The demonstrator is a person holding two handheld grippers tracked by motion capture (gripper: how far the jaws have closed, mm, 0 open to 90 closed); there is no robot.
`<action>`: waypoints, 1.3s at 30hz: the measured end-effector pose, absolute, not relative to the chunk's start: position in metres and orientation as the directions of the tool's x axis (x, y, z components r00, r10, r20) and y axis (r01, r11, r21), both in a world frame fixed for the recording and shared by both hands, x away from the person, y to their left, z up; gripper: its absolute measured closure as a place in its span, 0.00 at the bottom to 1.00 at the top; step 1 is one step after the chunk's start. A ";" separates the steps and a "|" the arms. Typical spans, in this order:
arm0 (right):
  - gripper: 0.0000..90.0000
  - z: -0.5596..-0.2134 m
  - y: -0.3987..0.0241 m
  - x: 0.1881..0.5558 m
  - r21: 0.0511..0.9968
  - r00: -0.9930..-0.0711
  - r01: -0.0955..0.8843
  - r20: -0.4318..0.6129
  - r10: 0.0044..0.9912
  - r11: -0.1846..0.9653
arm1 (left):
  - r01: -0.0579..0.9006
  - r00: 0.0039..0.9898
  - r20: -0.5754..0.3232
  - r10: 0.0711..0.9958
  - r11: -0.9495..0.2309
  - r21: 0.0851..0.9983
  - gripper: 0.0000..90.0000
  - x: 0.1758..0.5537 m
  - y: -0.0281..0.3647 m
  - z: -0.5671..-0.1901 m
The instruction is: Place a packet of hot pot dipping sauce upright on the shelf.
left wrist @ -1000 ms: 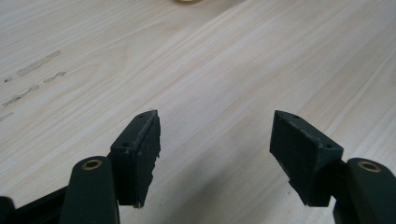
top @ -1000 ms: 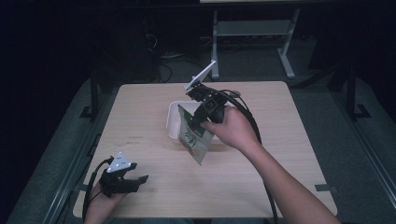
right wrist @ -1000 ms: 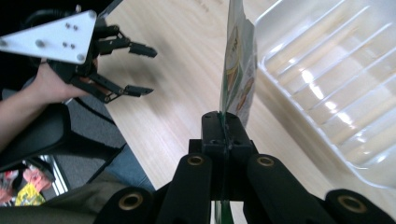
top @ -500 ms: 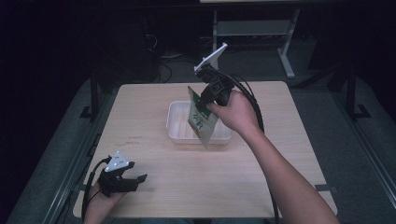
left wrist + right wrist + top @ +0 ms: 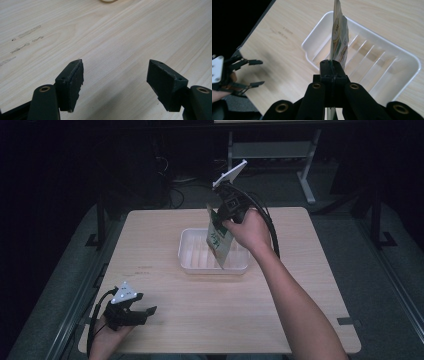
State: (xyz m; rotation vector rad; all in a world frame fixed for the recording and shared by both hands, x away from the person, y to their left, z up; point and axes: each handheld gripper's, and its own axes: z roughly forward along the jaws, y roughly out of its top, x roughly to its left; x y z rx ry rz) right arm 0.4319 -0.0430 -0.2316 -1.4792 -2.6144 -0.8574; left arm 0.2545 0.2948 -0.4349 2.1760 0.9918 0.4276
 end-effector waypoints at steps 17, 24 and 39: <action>0.99 -0.244 -0.045 0.457 0.445 -0.462 0.839 0.276 0.843 0.314 | 0.528 0.652 0.008 0.758 -0.461 0.713 0.32 0.254 0.296 -0.435; 0.99 -0.247 -0.044 0.461 0.439 -0.449 0.845 0.276 0.850 0.304 | 0.528 0.651 0.007 0.759 -0.460 0.714 0.32 0.255 0.296 -0.435; 0.99 -0.250 -0.046 0.468 0.432 -0.396 0.864 0.265 0.879 0.259 | 0.526 0.649 0.007 0.760 -0.456 0.717 0.32 0.254 0.296 -0.434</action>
